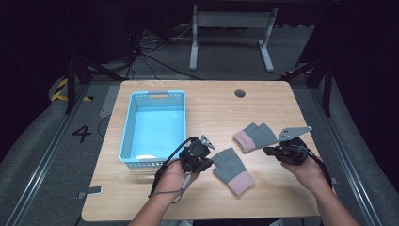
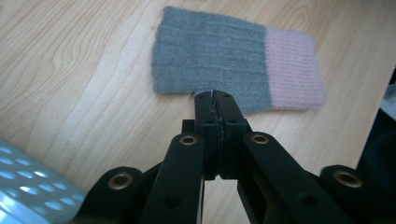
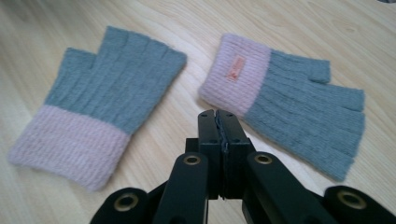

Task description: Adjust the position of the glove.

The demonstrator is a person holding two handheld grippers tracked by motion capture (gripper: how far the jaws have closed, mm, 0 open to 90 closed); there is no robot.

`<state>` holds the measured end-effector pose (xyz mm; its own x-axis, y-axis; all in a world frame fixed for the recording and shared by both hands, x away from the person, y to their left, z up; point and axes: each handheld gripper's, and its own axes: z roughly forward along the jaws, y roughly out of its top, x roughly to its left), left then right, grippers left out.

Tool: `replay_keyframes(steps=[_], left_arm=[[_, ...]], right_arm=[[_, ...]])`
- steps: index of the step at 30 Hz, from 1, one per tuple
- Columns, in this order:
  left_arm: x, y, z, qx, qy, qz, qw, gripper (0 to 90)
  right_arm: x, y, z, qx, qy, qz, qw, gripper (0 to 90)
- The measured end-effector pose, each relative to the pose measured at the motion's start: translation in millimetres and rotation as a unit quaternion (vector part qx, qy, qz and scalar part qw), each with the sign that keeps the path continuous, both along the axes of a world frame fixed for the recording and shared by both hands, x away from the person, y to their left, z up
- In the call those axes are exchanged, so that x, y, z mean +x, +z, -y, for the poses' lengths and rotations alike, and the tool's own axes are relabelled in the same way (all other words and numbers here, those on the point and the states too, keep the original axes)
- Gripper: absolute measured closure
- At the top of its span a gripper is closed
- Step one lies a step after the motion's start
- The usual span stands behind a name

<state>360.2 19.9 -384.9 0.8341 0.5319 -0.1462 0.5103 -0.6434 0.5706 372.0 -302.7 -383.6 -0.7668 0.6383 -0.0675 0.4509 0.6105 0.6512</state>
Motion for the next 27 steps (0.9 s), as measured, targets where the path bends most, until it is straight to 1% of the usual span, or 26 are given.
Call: replay_keyframes(steps=[1, 2, 5, 7, 9, 11, 12, 14, 16, 18, 19, 21, 23, 25, 27], left_arm=[[0.3, 0.0, 0.7, -0.003, -0.002, -0.005, 1.0000, 89.6], [0.7, 0.0, 1.5, -0.001, -0.006, -0.010, 0.9999, 89.6], [1.4, -2.1, 5.9, 0.006, -0.012, -0.011, 0.9998, 89.6], [1.4, -2.5, 7.6, 0.009, -0.024, -0.012, 0.9996, 89.5], [1.1, -1.9, 9.5, 0.002, -0.029, -0.010, 0.9995, 89.5], [1.7, -1.4, 10.9, -0.007, -0.032, -0.016, 0.9993, 89.6], [2.4, -2.0, 11.9, -0.012, -0.035, -0.023, 0.9991, 89.6], [3.7, -3.2, 13.3, -0.010, -0.035, -0.028, 0.9989, 89.6], [5.2, -4.5, 14.5, -0.022, -0.036, -0.037, 0.9984, 89.7], [7.5, -5.3, 16.5, -0.026, -0.038, -0.047, 0.9978, 89.6], [8.1, -5.6, 17.9, -0.027, -0.037, -0.048, 0.9978, 89.7], [9.2, -6.5, 20.7, -0.025, -0.037, -0.048, 0.9978, 89.7], [9.9, -8.3, 23.6, -0.018, -0.039, -0.045, 0.9981, 89.7], [11.0, -11.3, 26.0, -0.010, -0.040, -0.047, 0.9980, 89.7], [11.5, -14.1, 28.6, -0.002, -0.037, -0.043, 0.9984, 89.7]], right_arm=[[-1.3, 0.3, -0.7, 0.001, 0.005, -0.001, 1.0000, 89.8], [-2.6, 0.9, -1.2, 0.003, 0.007, -0.002, 1.0000, 89.8], [-5.8, 2.9, -2.2, 0.009, 0.013, -0.002, 0.9999, 89.7], [-8.0, 3.4, -3.0, 0.010, 0.016, 0.000, 0.9998, 89.7], [-10.2, 3.1, -4.0, 0.011, 0.022, -0.002, 0.9997, 89.8], [-11.9, 1.7, -5.6, 0.012, 0.030, -0.006, 0.9995, 89.8], [-12.8, 1.1, -6.4, 0.012, 0.034, -0.009, 0.9993, 89.7], [-14.8, -0.3, -8.8, 0.013, 0.040, -0.010, 0.9991, 89.7], [-17.7, -1.0, -12.0, 0.010, 0.047, -0.012, 0.9988, 89.7], [-20.7, -1.2, -15.5, 0.011, 0.054, -0.013, 0.9984, 89.7], [-22.1, -1.3, -16.9, 0.011, 0.056, -0.014, 0.9983, 89.7], [-25.7, -2.3, -21.1, 0.008, 0.066, -0.015, 0.9977, 89.6], [-28.8, -4.0, -25.9, 0.005, 0.073, -0.019, 0.9972, 89.6], [-31.1, -6.3, -30.9, 0.002, 0.082, -0.022, 0.9964, 89.6], [-33.5, -9.0, -36.3, 0.000, 0.091, -0.028, 0.9955, 89.7]])
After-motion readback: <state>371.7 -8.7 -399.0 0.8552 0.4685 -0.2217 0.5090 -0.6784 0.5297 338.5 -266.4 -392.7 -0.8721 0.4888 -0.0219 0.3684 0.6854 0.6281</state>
